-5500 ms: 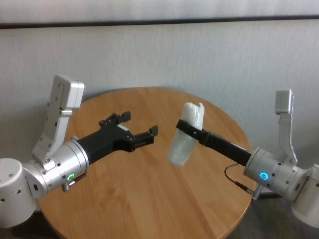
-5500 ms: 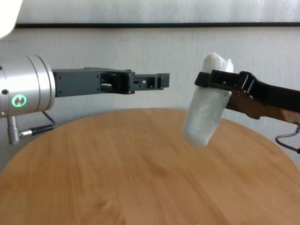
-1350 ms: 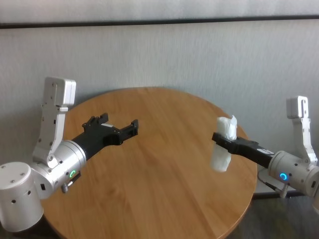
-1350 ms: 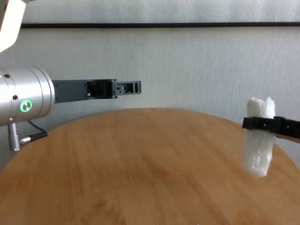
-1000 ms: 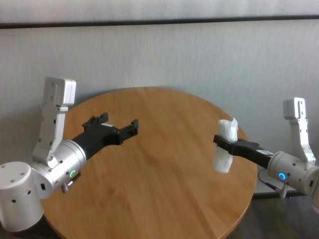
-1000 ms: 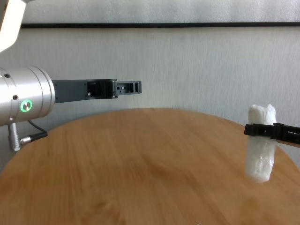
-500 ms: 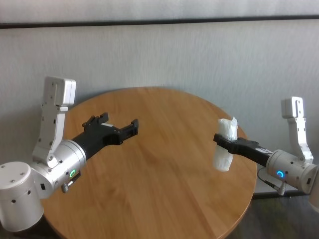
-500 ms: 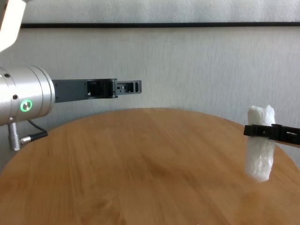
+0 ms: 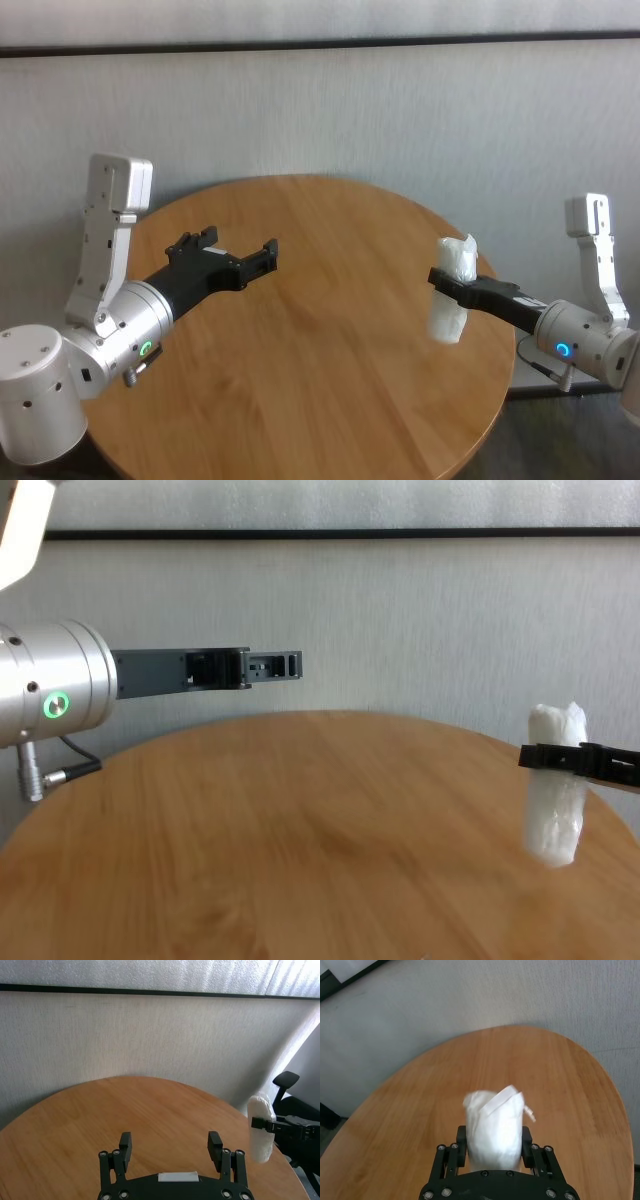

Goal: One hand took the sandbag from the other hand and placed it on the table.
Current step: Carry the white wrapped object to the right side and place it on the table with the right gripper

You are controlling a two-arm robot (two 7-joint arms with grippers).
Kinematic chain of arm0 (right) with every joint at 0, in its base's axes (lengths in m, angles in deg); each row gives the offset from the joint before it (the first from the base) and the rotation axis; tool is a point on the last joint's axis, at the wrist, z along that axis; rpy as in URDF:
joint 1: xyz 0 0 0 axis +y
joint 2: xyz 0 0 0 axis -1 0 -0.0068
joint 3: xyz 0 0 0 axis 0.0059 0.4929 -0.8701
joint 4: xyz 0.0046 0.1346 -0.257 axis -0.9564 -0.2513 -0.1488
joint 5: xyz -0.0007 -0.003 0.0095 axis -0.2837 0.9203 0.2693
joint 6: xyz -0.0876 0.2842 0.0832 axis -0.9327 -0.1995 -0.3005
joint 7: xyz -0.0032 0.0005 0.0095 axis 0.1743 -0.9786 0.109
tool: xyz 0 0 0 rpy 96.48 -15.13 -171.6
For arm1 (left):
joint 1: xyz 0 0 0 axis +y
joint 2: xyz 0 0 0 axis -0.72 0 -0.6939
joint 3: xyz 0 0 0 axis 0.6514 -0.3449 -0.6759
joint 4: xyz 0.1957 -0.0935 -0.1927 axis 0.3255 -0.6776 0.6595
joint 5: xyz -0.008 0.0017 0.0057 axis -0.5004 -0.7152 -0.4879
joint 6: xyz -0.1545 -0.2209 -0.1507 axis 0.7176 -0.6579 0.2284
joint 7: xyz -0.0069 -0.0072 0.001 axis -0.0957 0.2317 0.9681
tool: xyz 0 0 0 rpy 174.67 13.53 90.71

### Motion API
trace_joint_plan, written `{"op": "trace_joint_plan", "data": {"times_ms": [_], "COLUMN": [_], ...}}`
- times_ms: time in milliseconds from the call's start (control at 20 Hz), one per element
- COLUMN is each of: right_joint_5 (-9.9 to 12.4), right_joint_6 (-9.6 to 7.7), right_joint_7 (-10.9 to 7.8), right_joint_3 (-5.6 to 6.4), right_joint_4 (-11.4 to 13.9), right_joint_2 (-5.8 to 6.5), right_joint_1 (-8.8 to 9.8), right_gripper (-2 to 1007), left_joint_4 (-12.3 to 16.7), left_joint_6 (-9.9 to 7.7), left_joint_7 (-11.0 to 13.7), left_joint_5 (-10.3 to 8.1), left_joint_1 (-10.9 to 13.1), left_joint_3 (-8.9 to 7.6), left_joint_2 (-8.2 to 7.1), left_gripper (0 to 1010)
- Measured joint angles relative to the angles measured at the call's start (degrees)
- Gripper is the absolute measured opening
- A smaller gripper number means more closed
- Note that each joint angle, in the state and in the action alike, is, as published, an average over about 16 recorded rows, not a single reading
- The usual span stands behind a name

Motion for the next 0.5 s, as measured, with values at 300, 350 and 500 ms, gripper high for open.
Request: {"op": "trace_joint_plan", "data": {"times_ms": [300, 350, 500], "right_joint_5": [0.1, 0.1, 0.2], "right_joint_6": [-0.06, -0.07, -0.09], "right_joint_7": [0.05, 0.05, 0.07], "right_joint_3": [-0.01, -0.01, -0.02], "right_joint_4": [0.2, 0.2, 0.3], "right_joint_2": [0.1, 0.11, 0.13], "right_joint_1": [0.07, 0.08, 0.1], "right_gripper": [767, 795, 875], "left_joint_4": [0.0, 0.0, 0.0], "left_joint_6": [0.01, 0.01, 0.01], "left_joint_7": [0.0, 0.0, 0.0], "left_joint_5": [0.0, 0.0, 0.0], "left_joint_1": [0.0, 0.0, 0.0], "left_joint_3": [0.0, 0.0, 0.0], "left_joint_2": [0.0, 0.0, 0.0], "left_gripper": [1000, 1000, 1000]}}
